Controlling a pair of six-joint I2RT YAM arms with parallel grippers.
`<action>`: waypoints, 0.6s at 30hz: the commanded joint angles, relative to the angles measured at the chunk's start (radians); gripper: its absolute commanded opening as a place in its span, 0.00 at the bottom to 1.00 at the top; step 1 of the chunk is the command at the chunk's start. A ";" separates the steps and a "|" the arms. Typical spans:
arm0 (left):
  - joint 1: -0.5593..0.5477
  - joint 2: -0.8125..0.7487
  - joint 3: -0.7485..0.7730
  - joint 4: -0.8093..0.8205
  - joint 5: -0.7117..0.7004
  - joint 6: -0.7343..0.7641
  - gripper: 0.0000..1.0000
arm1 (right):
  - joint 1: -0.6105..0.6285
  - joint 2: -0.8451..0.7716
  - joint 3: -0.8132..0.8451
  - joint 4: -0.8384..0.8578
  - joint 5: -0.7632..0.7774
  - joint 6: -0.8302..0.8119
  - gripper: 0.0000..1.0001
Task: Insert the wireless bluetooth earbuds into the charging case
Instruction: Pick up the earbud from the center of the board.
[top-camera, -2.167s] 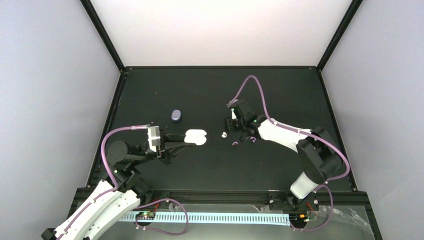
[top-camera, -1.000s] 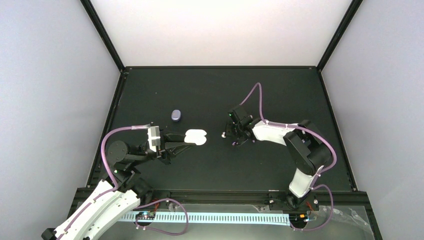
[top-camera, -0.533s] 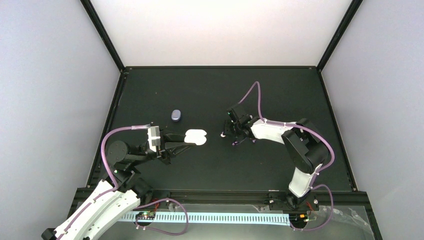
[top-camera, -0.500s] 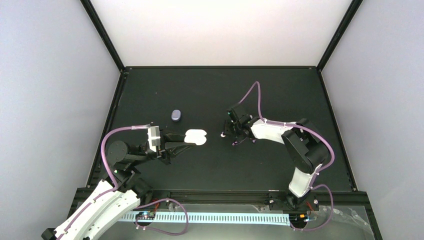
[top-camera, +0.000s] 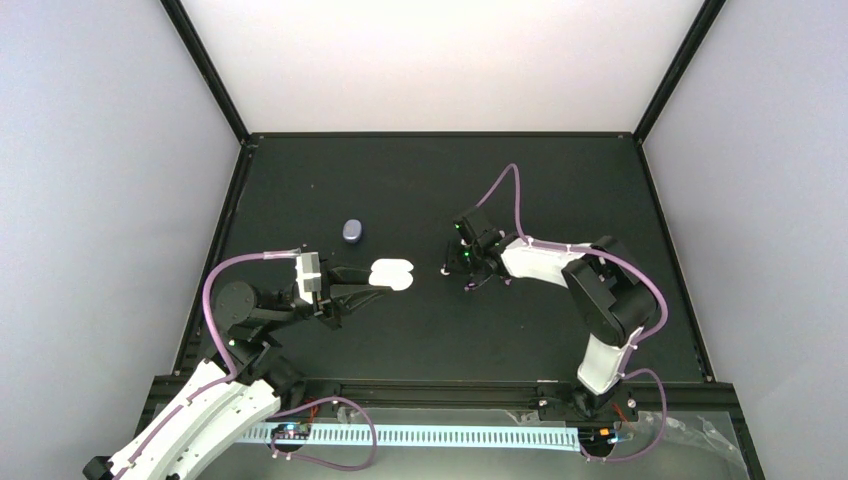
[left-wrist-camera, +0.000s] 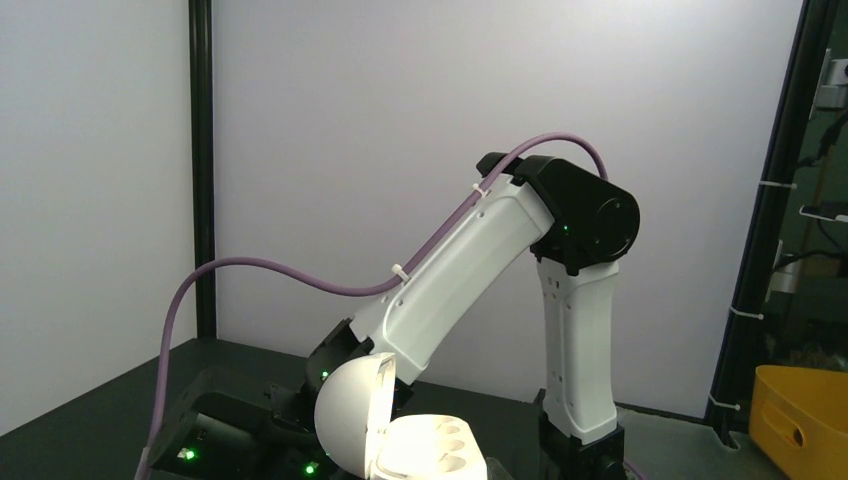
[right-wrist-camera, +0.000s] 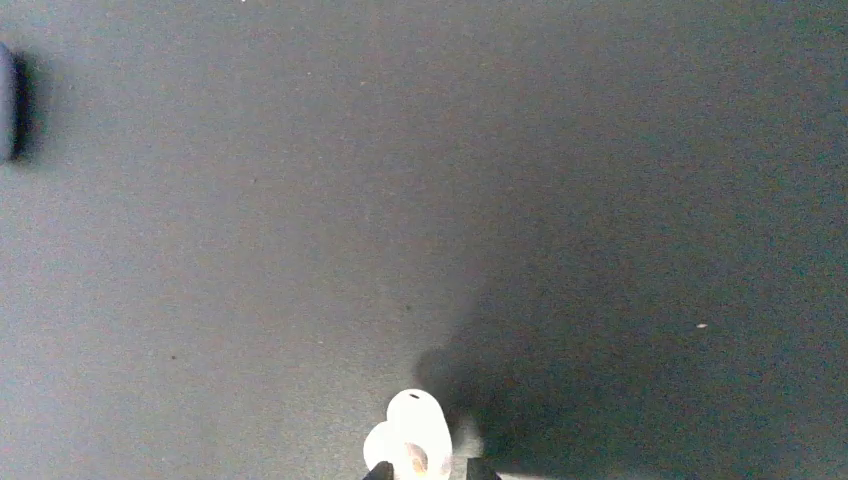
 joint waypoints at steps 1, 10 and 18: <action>0.004 -0.004 -0.005 0.019 -0.009 -0.010 0.02 | 0.007 0.033 0.028 0.004 -0.022 0.008 0.19; 0.004 -0.007 -0.005 0.019 -0.008 -0.012 0.01 | 0.013 0.032 0.038 0.003 -0.019 0.013 0.13; 0.004 -0.007 -0.006 0.017 -0.009 -0.011 0.01 | 0.014 -0.022 0.028 -0.003 -0.008 0.001 0.01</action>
